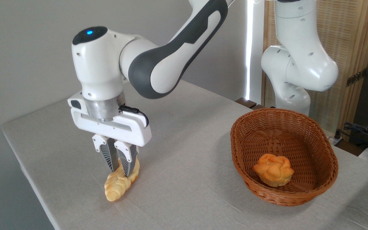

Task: Put bread into the basket
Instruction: 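Lift the bread roll and carry it toward the wicker basket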

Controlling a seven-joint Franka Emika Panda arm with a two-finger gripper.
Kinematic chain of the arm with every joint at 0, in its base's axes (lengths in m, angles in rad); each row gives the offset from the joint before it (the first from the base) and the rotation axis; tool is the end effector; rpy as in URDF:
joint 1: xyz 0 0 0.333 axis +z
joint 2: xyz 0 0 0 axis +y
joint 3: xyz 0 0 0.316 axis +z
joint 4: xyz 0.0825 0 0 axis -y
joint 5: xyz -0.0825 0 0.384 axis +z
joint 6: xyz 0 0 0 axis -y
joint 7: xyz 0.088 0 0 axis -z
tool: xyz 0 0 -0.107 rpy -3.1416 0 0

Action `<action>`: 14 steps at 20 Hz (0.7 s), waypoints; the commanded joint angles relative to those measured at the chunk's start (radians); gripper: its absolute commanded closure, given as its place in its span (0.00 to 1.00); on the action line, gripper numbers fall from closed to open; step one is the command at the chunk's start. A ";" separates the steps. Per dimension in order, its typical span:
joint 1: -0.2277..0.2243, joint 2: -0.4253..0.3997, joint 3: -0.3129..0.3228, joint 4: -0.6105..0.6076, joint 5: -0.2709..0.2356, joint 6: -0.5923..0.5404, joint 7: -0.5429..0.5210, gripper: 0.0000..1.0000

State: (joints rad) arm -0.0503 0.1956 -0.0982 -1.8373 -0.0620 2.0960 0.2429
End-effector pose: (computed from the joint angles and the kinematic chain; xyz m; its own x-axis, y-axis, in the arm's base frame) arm 0.6106 -0.0914 0.4290 0.9340 -0.3486 0.0786 -0.3534 -0.9337 0.0573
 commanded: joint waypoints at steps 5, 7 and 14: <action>0.001 -0.293 0.044 -0.005 -0.001 -0.422 0.461 0.77; 0.000 -0.378 0.060 -0.013 0.002 -0.564 0.614 0.76; -0.013 -0.642 0.188 -0.244 0.152 -0.676 1.021 0.69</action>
State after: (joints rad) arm -0.0483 -0.3108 0.0069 -1.9297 0.0473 1.4133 1.1025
